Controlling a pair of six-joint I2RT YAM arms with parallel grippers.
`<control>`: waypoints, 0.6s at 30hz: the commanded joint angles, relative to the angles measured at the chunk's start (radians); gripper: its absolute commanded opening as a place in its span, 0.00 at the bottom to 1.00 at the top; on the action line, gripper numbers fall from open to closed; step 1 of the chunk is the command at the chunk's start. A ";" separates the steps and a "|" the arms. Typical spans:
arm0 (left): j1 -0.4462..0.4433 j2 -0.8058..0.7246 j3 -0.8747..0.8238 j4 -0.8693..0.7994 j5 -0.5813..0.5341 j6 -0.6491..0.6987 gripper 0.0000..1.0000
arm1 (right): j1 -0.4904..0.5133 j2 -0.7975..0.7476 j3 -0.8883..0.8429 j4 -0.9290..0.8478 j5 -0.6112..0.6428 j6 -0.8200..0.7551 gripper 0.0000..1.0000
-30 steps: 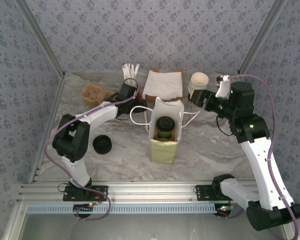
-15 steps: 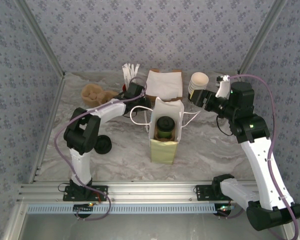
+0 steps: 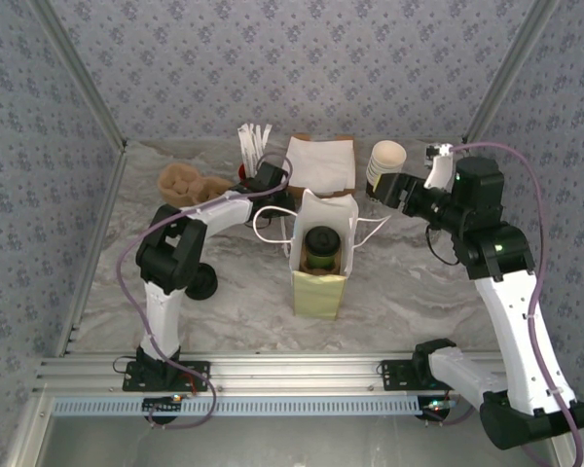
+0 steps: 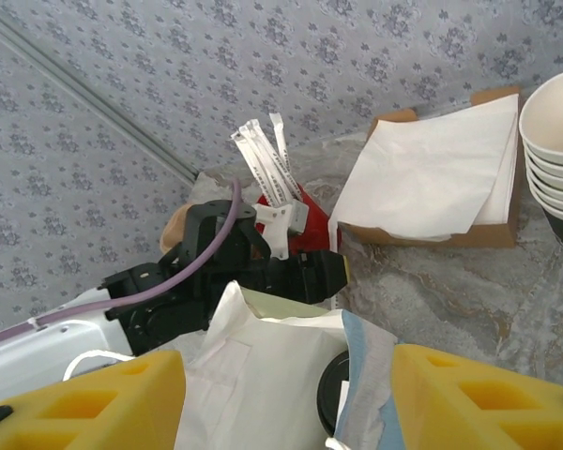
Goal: Pack the takeout coffee
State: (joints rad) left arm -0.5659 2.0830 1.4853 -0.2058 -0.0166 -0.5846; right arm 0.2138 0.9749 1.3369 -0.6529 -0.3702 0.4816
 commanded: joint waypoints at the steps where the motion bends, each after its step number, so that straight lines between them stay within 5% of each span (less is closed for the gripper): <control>1: -0.004 0.030 0.048 -0.002 -0.017 0.014 0.42 | -0.005 -0.026 0.046 -0.039 0.011 -0.023 0.62; 18: -0.005 -0.059 0.033 -0.004 -0.044 0.055 0.12 | -0.022 -0.054 0.096 -0.098 0.017 -0.027 0.63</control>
State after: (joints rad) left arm -0.5659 2.0998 1.5124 -0.2073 -0.0429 -0.5533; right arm 0.2001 0.9382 1.3998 -0.7307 -0.3687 0.4770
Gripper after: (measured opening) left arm 0.131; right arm 0.632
